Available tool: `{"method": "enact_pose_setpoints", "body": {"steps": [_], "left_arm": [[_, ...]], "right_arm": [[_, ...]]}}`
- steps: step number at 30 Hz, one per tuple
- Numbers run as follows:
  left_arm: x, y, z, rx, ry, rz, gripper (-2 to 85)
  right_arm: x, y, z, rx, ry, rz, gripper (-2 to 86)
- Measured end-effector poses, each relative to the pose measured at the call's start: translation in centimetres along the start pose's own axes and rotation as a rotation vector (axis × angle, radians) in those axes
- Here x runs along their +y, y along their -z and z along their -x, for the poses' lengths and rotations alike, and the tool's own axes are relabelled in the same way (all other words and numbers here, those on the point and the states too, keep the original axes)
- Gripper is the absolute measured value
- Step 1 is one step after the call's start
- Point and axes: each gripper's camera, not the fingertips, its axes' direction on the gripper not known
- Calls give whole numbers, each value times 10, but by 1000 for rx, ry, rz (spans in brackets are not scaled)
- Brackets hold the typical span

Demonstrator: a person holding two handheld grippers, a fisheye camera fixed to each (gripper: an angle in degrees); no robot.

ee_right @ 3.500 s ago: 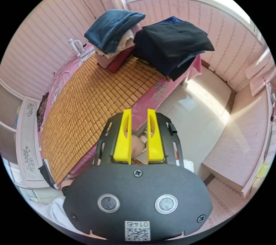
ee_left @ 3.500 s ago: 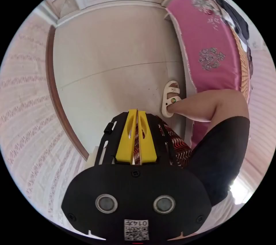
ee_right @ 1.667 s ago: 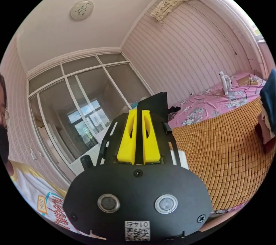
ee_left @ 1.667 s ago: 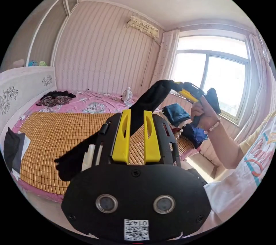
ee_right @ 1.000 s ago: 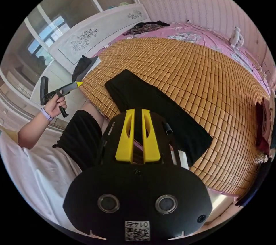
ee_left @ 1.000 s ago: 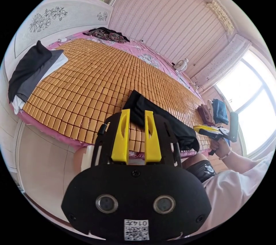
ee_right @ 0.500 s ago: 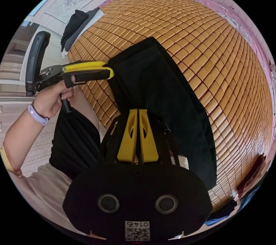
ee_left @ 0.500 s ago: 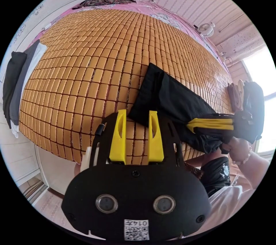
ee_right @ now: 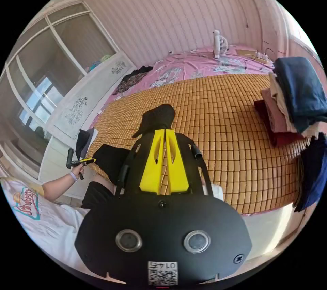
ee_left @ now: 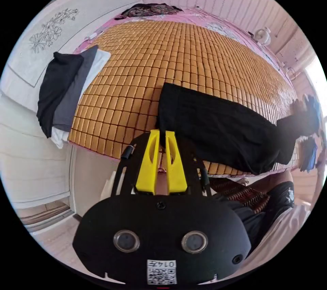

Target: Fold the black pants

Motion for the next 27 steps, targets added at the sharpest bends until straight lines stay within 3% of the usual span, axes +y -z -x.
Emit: {"method": "enact_pose_setpoints", "body": {"steps": [5, 10, 16, 27], "left_arm": [[19, 28, 64, 111, 194, -116, 45], [26, 45, 89, 44, 273, -152, 42], [-3, 27, 79, 173, 229, -77, 58], [-71, -22, 37, 97, 193, 76, 61]], "right_arm": [[72, 49, -108, 148, -245, 11, 52], [108, 32, -150, 228, -377, 152, 64], [78, -5, -157, 237, -349, 221, 65], [-7, -41, -223, 427, -554, 245, 76]]}}
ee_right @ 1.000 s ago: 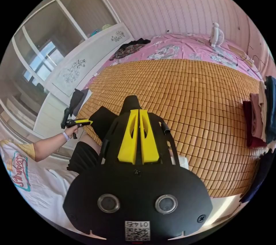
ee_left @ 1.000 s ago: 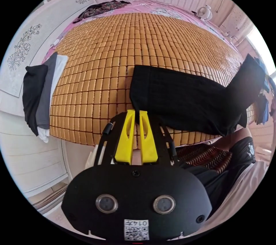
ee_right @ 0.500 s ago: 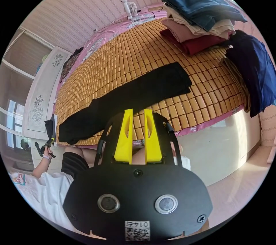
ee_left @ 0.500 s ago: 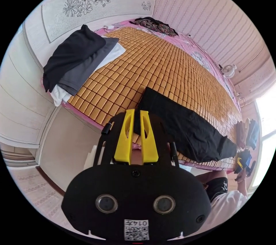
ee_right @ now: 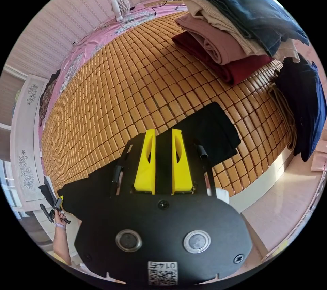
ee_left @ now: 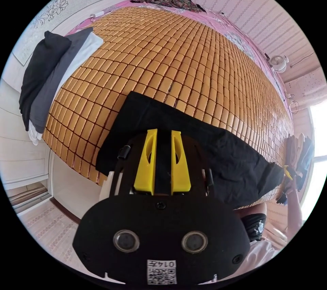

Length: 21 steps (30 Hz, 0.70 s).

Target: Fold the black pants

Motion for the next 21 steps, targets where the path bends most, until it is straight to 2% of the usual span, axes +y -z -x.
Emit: {"method": "enact_pose_setpoints", "body": {"steps": [3, 4, 6, 11, 14, 21], "left_arm": [[-14, 1, 9, -12, 31, 42, 35], [-17, 1, 11, -9, 30, 46, 29], [-27, 3, 18, 13, 35, 58, 4], [-45, 10, 25, -4, 37, 37, -9], [-53, 26, 26, 0, 24, -12, -10], [-56, 100, 34, 151, -88, -223, -10]], "right_arm": [[-18, -9, -18, 8, -89, 24, 68], [-21, -18, -25, 12, -115, 73, 41], [-19, -14, -31, 57, -111, 30, 16], [-17, -1, -54, -9, -90, 28, -6], [-15, 23, -68, -79, -98, -41, -8], [-8, 97, -89, -303, -68, -225, -9]]}}
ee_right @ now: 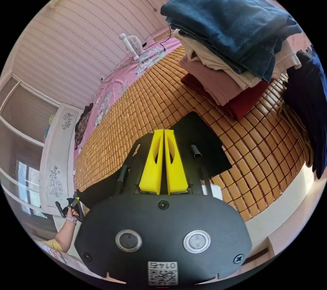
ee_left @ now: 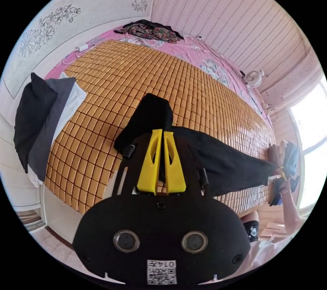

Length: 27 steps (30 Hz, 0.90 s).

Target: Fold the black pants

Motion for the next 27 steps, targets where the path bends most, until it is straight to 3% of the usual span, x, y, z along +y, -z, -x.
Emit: {"method": "enact_pose_setpoints", "body": {"steps": [5, 8, 13, 15, 18, 23, 27], "left_arm": [[34, 62, 29, 151, -31, -186, -10], [83, 89, 65, 204, 1, -253, -10], [186, 70, 145, 302, 304, -116, -9], [221, 63, 165, 226, 391, -27, -9], [240, 79, 182, 149, 501, -76, -9], [208, 102, 169, 36, 410, -156, -8], [156, 68, 134, 80, 274, -90, 2]], "right_arm": [[35, 82, -6, -272, 51, -175, -9], [83, 125, -27, -337, 58, -235, -7], [184, 142, -90, -190, -125, -137, -3], [213, 127, -115, -90, -242, -23, -1], [232, 116, -126, -46, -289, 37, 1], [193, 86, -60, 10, -50, 94, 1], [164, 41, 4, 63, 133, 149, 1]]}}
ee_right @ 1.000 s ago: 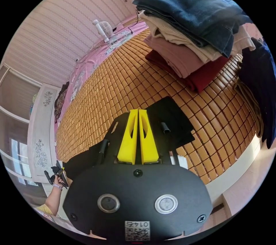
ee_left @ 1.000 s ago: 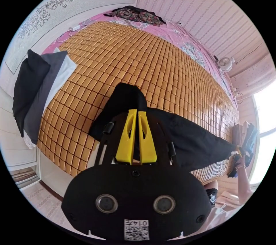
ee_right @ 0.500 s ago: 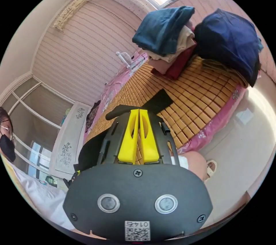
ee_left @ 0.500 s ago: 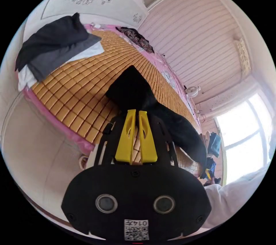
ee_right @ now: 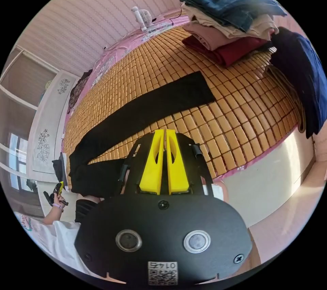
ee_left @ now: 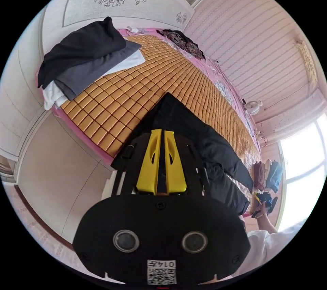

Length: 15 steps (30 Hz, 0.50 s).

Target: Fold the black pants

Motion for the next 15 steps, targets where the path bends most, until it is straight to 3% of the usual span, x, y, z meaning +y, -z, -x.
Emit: {"method": "enact_pose_setpoints", "body": {"steps": [7, 11, 15], "left_arm": [[-37, -107, -59, -44, 4, 133, 29], [-40, -142, -83, -250, -44, 109, -6], [-58, -160, -101, -360, -119, 88, -9]], "right_arm": [[-46, -99, 122, 158, 230, 113, 1], [-43, -135, 158, 305, 229, 105, -6], [-51, -147, 177, 313, 217, 83, -7]]}}
